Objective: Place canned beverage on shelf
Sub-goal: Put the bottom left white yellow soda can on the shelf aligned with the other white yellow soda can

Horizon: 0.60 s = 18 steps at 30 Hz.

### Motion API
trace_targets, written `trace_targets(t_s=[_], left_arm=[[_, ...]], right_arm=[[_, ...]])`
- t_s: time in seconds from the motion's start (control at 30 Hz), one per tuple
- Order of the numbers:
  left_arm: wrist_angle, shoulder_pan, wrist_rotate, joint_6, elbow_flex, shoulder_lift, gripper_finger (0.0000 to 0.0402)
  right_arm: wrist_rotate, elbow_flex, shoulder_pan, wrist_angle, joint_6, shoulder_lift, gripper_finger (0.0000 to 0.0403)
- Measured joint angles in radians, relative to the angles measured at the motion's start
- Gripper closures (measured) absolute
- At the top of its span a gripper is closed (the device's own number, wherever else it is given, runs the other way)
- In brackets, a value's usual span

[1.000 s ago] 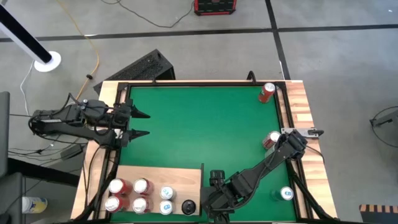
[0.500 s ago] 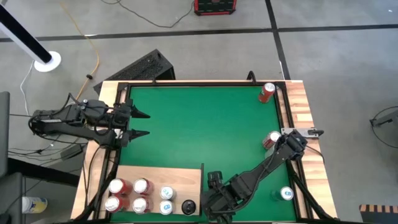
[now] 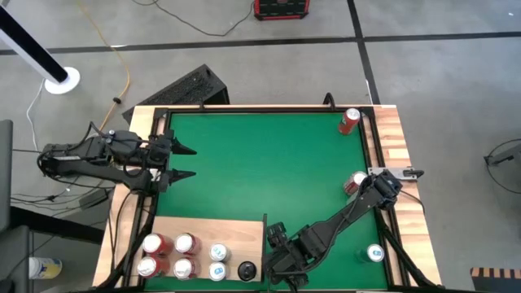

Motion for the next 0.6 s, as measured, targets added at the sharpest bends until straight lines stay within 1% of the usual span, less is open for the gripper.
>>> trace_targets(t_s=[0.13,0.33,0.4,0.6], left_arm=[[0.000,0.000,0.000,0.000,0.000,0.000,0.0074],[0.000,0.000,0.000,0.000,0.000,0.000,0.0074],[0.000,0.000,0.000,0.000,0.000,0.000,0.0074],[0.000,0.000,0.000,0.000,0.000,0.000,0.0074]], right_arm=[[-0.039,0.000,-0.007,-0.010,-0.026,0.000,0.0058],[-0.045,0.000,-0.011,-0.012,-0.026,0.000,0.0058],[-0.065,0.000,-0.012,-0.012,-0.026,0.000,0.0060],[-0.071,0.000,-0.011,-0.012,-0.012,0.000,0.0095]])
